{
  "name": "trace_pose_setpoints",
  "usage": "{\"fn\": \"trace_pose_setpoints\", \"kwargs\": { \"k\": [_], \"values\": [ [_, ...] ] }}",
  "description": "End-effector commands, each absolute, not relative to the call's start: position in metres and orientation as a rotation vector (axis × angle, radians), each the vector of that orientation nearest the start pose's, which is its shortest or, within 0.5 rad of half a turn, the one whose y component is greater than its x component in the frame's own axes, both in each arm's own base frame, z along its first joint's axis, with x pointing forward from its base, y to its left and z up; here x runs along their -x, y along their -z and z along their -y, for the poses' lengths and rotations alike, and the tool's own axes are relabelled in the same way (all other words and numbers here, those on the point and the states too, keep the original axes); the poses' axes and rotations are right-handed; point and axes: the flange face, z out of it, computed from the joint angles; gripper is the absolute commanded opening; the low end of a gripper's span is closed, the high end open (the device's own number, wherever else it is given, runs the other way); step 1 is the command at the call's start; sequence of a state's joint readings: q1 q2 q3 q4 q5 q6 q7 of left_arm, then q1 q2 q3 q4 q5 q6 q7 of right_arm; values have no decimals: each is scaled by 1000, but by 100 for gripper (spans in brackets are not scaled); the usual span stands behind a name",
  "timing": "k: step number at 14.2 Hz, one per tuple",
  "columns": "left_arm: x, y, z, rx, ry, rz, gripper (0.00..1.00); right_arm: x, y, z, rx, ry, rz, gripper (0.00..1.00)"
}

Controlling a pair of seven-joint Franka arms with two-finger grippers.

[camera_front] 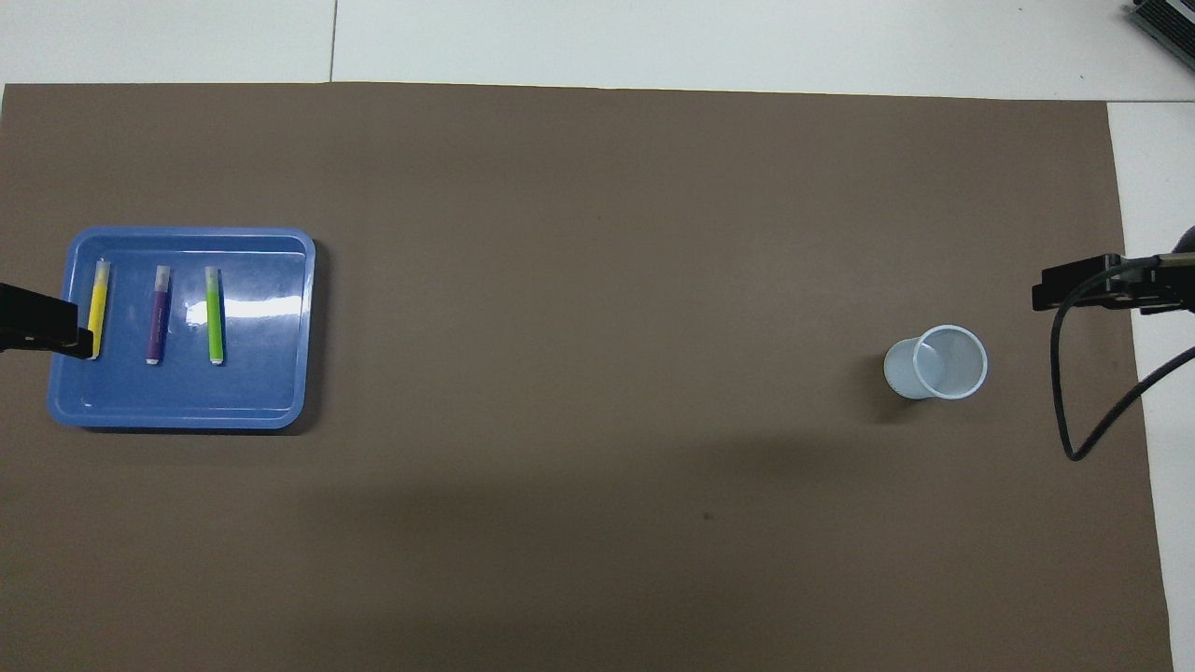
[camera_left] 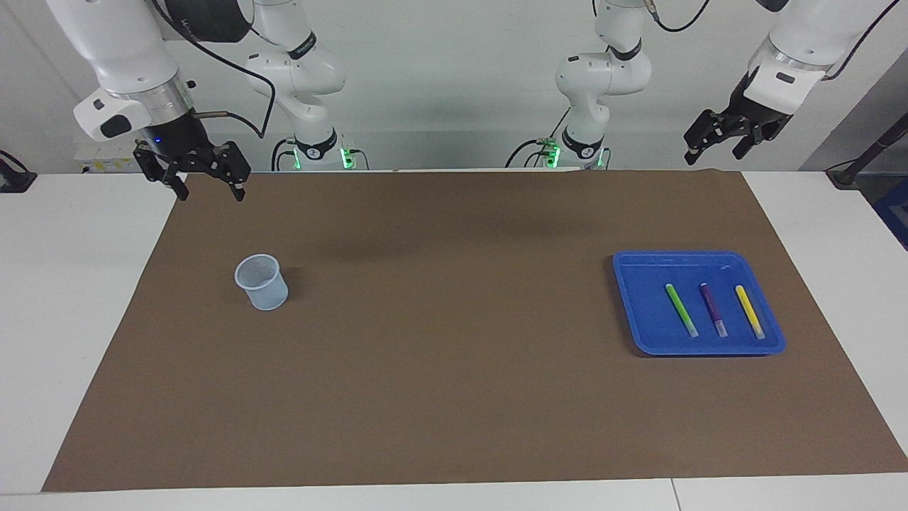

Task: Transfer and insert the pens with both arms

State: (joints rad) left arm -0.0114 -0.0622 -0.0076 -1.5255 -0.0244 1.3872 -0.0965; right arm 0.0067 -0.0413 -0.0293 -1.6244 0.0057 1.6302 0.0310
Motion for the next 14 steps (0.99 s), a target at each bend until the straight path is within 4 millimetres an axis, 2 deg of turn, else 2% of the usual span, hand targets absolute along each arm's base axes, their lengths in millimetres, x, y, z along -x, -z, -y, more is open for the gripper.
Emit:
{"fn": "trace_pose_setpoints", "kwargs": {
  "k": [1, 3, 4, 11, 14],
  "values": [
    [-507, -664, 16, 3171, -113, 99, 100, -546, -628, 14, 3138, 58, -60, 100],
    [-509, -668, 30, 3198, -98, 74, 100, -546, -628, 14, 3138, 58, -60, 100],
    [-510, -665, 30, 3199, -88, 70, 100, -546, -628, 15, 3138, 58, -63, 100],
    [-510, -666, 19, 3201, -79, 85, 100, -546, -628, 16, 3139, 60, -65, 100],
    [-505, -658, 16, 3194, -90, 95, 100, -547, -630, 16, 3139, 79, -63, 100]
  ]
}}
